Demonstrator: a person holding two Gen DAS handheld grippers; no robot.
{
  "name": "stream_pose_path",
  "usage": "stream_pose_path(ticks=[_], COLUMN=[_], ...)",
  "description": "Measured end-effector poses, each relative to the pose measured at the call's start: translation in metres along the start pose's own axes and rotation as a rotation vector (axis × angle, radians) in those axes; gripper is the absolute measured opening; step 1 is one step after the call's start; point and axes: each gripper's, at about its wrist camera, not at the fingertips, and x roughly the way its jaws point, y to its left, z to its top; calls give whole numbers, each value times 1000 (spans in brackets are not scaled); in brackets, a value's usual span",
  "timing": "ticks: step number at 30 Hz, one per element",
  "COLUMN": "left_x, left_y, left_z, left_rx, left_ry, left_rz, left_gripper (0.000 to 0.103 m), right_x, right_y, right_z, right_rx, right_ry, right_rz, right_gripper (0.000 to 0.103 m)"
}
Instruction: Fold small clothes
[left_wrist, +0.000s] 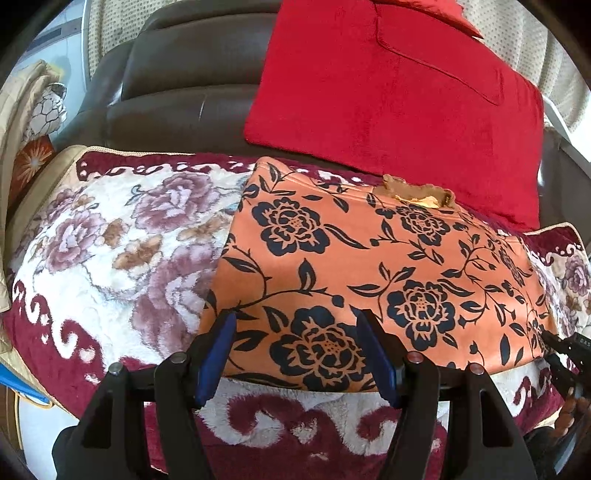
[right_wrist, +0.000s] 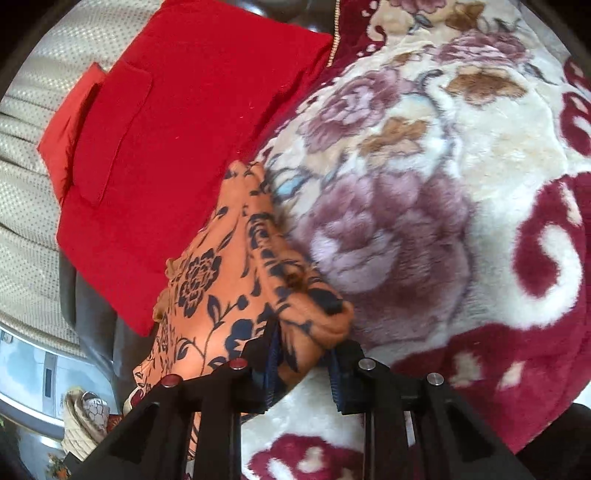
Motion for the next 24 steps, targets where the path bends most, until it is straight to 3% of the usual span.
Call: stream_pose_path(ticks=[2, 3, 4, 5, 8, 11, 13, 14, 17, 21, 24], left_x=[2, 4, 5, 6, 8, 12, 15, 16, 21, 26, 35], left_y=[1, 1, 0, -1, -4, -7, -9, -10, -17, -34, -57], left_z=[0, 0, 0, 0, 0, 1, 2, 3, 7, 12, 17], left_rx=[-6, -9, -9, -7, 4, 6, 6, 7, 14, 32, 67], left_ry=[7, 11, 13, 14, 20, 26, 27, 28, 32, 29, 39], left_rz=[-1, 1, 1, -1, -3, -3, -4, -4, -9, -26, -43], left_gripper=[68, 68, 68, 68, 68, 68, 68, 68, 68, 68, 68], right_x=[-4, -6, -5, -5, -3, 8, 12, 16, 28, 19, 28], right_y=[3, 4, 4, 5, 14, 22, 24, 24, 28, 50, 43], right_z=[-5, -7, -8, -10, -13, -10, -6, -3, 2, -2, 1], right_rx=[-22, -27, -18, -6, -23, -48, -55, -58, -75, -173, -117], right_ry=[13, 16, 25, 22, 13, 27, 20, 22, 33, -30, -4], right_rz=[24, 24, 49, 78, 100, 67, 46, 15, -24, -76, -34], right_gripper=[30, 39, 53, 80, 80, 77, 58, 30, 16, 14, 19])
